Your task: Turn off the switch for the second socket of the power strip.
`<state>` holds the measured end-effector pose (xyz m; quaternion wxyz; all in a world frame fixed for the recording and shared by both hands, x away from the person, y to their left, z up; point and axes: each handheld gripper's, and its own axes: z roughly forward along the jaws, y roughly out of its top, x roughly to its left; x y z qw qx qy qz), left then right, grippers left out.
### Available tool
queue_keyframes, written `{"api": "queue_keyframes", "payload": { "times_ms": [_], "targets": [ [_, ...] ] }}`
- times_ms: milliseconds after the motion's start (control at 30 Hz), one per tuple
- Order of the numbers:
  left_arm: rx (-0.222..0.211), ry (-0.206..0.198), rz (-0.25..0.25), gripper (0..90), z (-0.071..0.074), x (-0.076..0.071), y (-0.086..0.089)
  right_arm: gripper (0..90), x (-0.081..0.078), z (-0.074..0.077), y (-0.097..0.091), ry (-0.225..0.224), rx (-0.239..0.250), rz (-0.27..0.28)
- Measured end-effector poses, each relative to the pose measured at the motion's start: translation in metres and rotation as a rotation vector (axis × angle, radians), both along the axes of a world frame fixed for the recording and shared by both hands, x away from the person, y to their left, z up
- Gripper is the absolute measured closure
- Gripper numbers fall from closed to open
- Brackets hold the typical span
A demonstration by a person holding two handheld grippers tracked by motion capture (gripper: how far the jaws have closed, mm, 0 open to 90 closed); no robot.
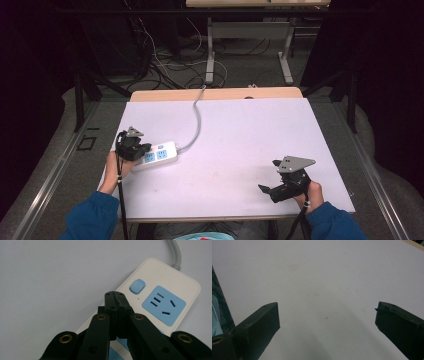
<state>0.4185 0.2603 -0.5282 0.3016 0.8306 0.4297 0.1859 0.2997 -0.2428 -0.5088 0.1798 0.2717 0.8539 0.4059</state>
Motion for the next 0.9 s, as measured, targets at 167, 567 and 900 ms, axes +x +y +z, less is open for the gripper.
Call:
{"api": "queue_keyframes", "payload": {
  "times_ms": [167,567,900],
  "targets": [
    [-0.009,0.006,0.001,90.0,-0.0001,0.0,0.0003,5.1,-0.0002,0.0003,-0.0001,0.002,-0.005,-0.001],
    [-0.021,0.0,0.007,90.0,-0.0013,-0.0004,0.0007,5.1,-0.0005,0.0006,0.0,0.007,-0.007,-0.001],
    [-0.026,0.004,0.008,90.0,-0.0018,-0.0004,0.0027,5.2,-0.0007,0.0001,0.0001,0.002,-0.001,-0.002]
  ]
}}
